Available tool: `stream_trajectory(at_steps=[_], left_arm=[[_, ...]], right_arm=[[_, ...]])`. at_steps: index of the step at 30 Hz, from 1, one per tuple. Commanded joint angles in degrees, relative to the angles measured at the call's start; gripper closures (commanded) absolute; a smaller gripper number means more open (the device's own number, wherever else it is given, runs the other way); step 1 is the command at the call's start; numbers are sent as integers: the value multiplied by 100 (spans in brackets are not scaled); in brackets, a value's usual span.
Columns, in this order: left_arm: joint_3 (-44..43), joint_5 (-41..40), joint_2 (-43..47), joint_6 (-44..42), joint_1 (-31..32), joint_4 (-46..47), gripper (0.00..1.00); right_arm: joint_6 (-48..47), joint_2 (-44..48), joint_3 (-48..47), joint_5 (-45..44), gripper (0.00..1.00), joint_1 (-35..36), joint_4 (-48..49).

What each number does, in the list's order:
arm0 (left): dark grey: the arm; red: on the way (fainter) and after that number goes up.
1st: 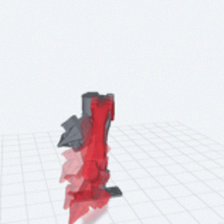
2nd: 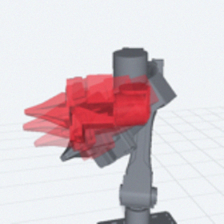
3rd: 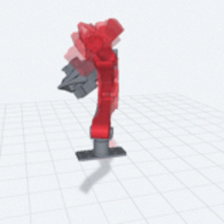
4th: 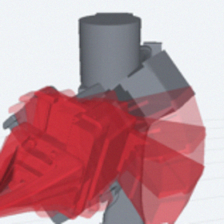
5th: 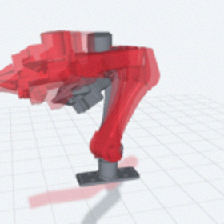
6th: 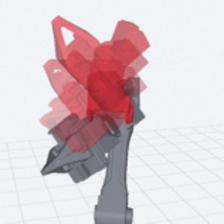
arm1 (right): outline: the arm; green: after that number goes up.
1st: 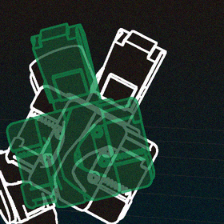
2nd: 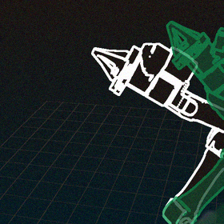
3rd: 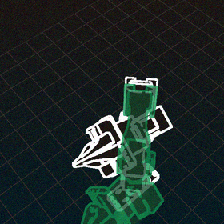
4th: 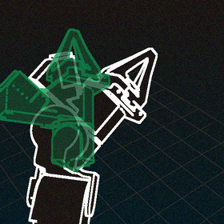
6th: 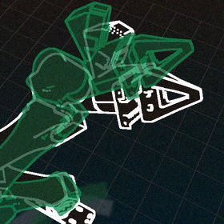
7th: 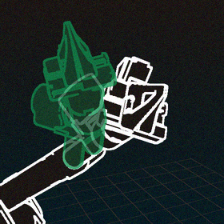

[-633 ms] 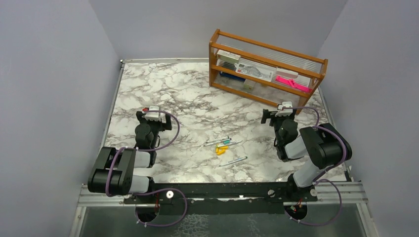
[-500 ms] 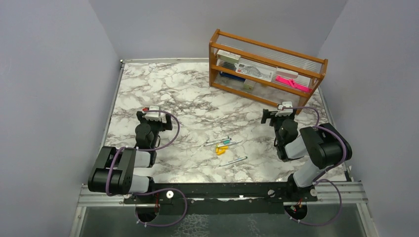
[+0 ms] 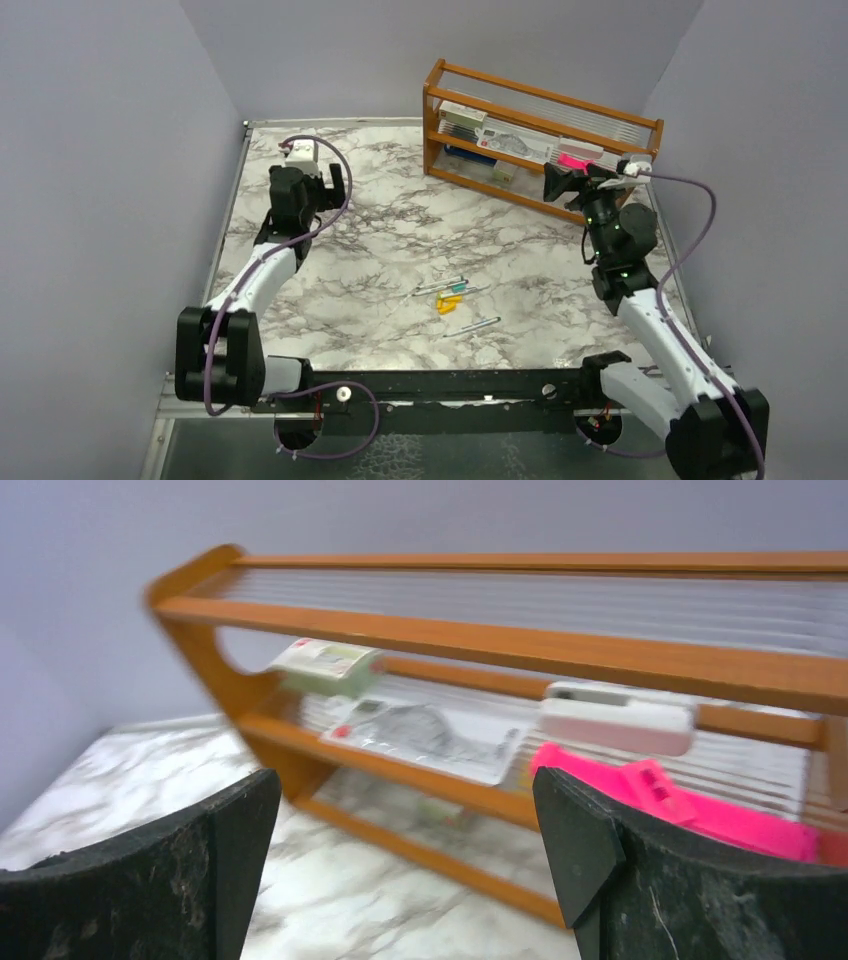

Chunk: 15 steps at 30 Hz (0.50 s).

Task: Insert the pens into the pen caps

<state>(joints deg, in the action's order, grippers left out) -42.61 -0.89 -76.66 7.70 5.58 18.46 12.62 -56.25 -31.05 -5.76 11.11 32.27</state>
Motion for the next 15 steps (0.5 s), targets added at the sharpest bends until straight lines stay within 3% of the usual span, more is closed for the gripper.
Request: stream_trajectory(at_steps=[1, 4, 8, 10, 12, 13, 15], left_arm=[[35, -252, 940, 232, -35, -2095, 1], [360, -46, 1743, 232, -40, -1941, 1], [225, -429, 2081, 232, -22, -2699, 1], [43, -45, 1789, 232, -22, -2897, 1], [-195, 443, 1427, 232, -5, -3183, 1], [-291, 616, 1289, 232, 51, -3320, 1], [-376, 653, 1200, 232, 229, -3576, 1]], right_arm=[[894, 602, -980, 1428, 1, -13, -4582], [1305, 925, -1251, 955, 0, -13, -5963], [1663, 1419, -1107, 848, 2, -13, -6316], [1747, 1510, -921, 1400, 22, -13, -6042], [1781, 1485, -734, 2052, 61, -14, -5801], [1789, 1412, -674, 2331, 74, -13, -5759], [1625, 1184, -696, 2502, 91, -13, -5991]])
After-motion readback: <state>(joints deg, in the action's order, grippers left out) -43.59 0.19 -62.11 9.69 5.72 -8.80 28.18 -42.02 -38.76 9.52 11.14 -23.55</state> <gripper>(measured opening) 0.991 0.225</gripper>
